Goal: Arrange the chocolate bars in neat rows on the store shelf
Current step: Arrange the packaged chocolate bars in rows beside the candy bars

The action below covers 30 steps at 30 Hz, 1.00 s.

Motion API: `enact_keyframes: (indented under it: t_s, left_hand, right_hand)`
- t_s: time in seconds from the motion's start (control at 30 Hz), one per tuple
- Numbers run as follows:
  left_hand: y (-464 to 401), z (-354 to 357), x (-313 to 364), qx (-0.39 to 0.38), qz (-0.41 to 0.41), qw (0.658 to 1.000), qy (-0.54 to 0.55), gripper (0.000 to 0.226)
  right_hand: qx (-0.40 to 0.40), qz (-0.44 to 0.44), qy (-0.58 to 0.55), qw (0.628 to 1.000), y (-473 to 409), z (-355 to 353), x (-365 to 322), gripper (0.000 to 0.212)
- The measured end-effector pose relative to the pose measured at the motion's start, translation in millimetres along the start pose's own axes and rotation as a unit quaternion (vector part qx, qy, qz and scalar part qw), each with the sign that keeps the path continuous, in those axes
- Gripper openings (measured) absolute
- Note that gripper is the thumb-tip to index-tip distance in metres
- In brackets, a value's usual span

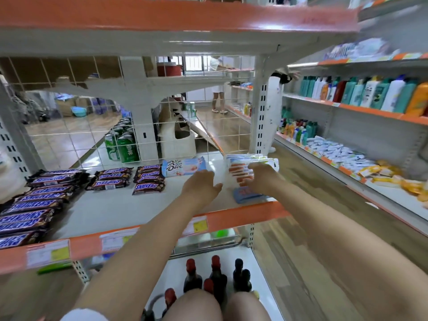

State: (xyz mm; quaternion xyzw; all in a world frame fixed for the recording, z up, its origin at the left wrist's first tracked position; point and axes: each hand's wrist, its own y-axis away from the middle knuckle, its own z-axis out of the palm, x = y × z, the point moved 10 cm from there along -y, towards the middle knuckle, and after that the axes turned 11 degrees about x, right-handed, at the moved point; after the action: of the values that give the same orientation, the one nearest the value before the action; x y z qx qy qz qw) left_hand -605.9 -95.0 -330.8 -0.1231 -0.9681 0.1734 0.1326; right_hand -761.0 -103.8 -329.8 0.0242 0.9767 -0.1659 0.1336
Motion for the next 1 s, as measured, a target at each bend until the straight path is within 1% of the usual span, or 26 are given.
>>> enact_keyframes:
  t_s: [0.2, 0.33, 0.47, 0.67, 0.8, 0.87, 1.0]
  left_hand:
    - [0, 0, 19, 0.015, 0.022, 1.000, 0.001, 0.045]
    - [-2, 2, 26, 0.018, 0.029, 0.999, 0.004, 0.045]
    - [-1, 2, 31, 0.030, 0.038, 0.999, 0.002, 0.041]
    - [-1, 5, 27, 0.025, 0.038, 0.999, -0.003, 0.041]
    - [-2, 8, 21, 0.019, 0.031, 0.999, -0.010, 0.041]
    - [-3, 9, 18, 0.018, 0.028, 0.999, -0.012, 0.041]
    - [-4, 12, 16, 0.020, 0.024, 0.999, -0.009, 0.041]
  right_hand:
    - [-0.033, -0.017, -0.007, 0.999, 9, -16, 23, 0.054]
    - [-0.049, -0.060, 0.020, 0.997, 17, -19, 25, 0.054]
    - [-0.062, -0.082, 0.041, 0.994, 23, -14, 25, 0.053]
    - [-0.092, -0.097, 0.073, 0.988, 17, 1, 28, 0.052]
    - [-0.098, -0.113, 0.122, 0.981, 12, 7, 29, 0.046]
    - [-0.108, -0.128, 0.137, 0.976, 10, 9, 28, 0.046]
    - [-0.128, -0.191, 0.213, 0.950, 12, 9, 17, 0.043]
